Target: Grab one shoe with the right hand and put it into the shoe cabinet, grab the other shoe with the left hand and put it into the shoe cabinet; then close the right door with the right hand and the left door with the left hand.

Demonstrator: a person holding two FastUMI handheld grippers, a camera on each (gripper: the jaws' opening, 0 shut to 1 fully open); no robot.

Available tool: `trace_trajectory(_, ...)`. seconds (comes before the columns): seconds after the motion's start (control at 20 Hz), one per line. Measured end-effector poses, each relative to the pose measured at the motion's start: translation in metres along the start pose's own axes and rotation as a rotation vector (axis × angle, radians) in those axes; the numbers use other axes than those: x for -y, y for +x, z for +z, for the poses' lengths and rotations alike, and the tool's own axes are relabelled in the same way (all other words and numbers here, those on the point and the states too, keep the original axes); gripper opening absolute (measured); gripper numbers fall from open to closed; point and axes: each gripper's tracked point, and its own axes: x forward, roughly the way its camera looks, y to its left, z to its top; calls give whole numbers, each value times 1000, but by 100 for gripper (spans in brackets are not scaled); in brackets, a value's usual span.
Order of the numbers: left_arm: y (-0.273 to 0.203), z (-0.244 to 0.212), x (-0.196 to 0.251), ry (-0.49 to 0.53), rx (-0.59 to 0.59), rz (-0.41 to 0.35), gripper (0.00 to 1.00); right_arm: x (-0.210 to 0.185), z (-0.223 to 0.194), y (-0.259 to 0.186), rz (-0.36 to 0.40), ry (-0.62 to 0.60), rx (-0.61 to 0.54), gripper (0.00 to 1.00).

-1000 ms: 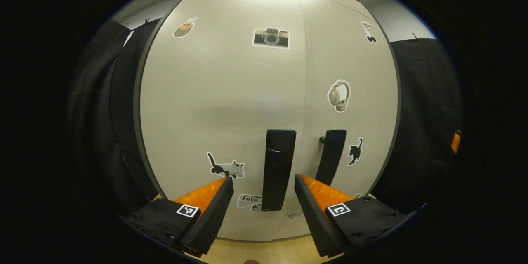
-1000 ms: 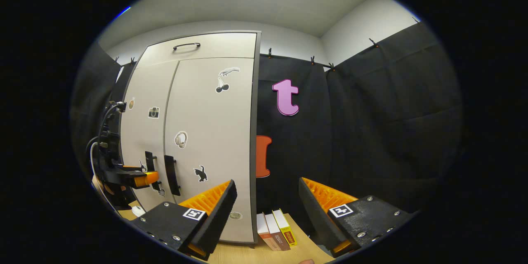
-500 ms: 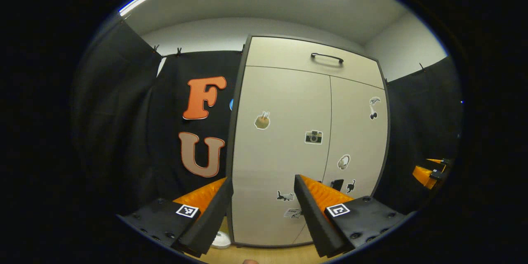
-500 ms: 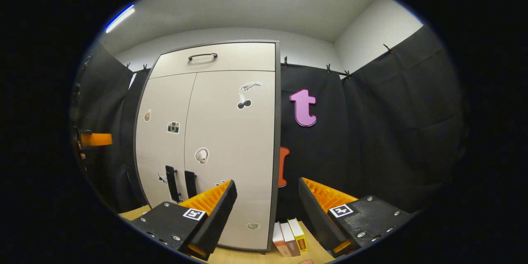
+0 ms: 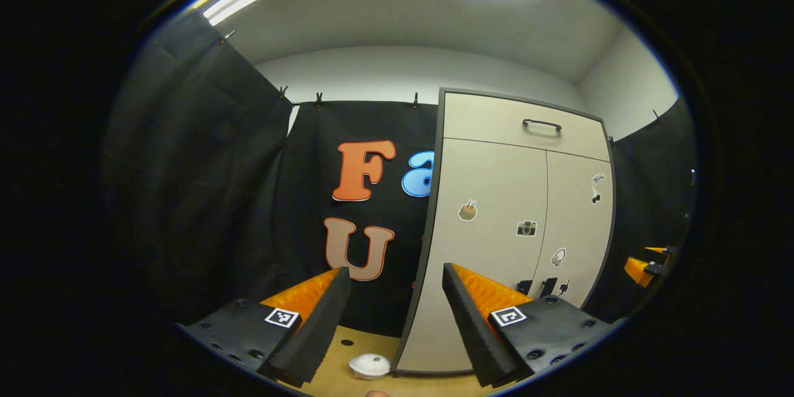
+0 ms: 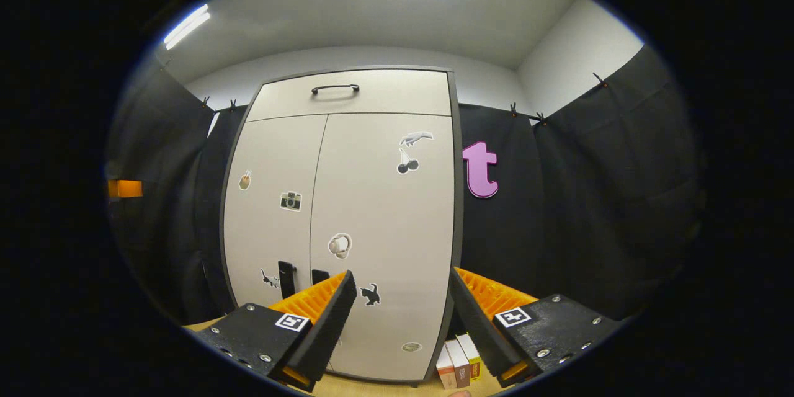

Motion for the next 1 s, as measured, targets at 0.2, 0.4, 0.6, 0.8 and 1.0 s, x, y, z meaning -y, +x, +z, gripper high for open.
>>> trace_trajectory(0.2,10,-10,-17,-1,1,-21,97,-20,5,-12,-17,-6,10,93)
trace_trajectory(0.4,7,-10,-43,0,13,-46,96,-40,7,-30,-48,-12,22,93)
trace_trajectory(0.6,7,-17,-58,-6,2,-80,96,-51,10,-49,-87,-7,20,93)
trace_trajectory(0.8,13,-21,-63,-20,-4,-116,96,-56,13,-59,-118,-10,11,93)
trace_trajectory(1.0,21,-21,-66,-33,5,-142,96,-61,20,-67,-138,-27,15,93)
